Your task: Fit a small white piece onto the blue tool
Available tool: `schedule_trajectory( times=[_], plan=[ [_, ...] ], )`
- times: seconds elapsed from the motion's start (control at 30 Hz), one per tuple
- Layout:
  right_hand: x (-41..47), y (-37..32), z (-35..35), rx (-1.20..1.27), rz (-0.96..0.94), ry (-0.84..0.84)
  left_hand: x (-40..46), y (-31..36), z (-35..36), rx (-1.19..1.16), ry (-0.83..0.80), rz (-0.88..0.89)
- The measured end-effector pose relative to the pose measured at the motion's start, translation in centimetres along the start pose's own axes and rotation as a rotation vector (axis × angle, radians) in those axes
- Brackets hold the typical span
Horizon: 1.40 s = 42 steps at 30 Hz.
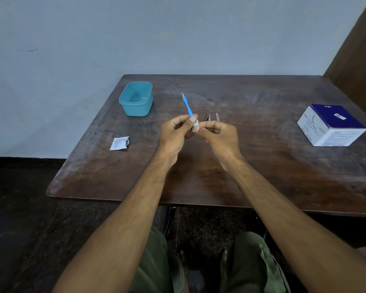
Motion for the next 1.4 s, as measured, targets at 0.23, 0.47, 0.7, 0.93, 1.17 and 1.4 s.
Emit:
schedule_trajectory(
  times=[0.23,0.47,0.7,0.93,1.17,1.4],
  plan=[
    [0.4,0.9,1.1,-0.037,-0.011,-0.005,0.0,0.0,-2.8,-0.028,0.171,-0.049],
    [1.5,1.8,3.1,-0.050,-0.020,0.046,0.5,-0.3,-5.9,0.093,0.203,-0.097],
    [2.4,2.3,4.2,-0.141,-0.113,0.085,4.0,1.6,-10.2,0.275,0.232,-0.065],
    [3.0,2.5,4.8,-0.241,-0.186,0.114,9.9,5.2,-14.0,0.825,0.294,0.004],
    [2.9,2.9,4.0,-0.198,-0.177,0.148,14.5,5.3,-15.0,1.080,0.293,-0.152],
    [3.1,3.2,4.3,-0.178,-0.168,0.123,16.9,5.2,-14.9,1.202,0.212,-0.190]
  ],
)
Point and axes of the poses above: each hand's wrist, its own x-axis towards the middle knuckle, its own z-axis out of the palm, y = z × x, the point moved 8 cm from there along x, towards the middle knuckle, and after that the axes turned 10 degrees about z, right-handed, at the moved point
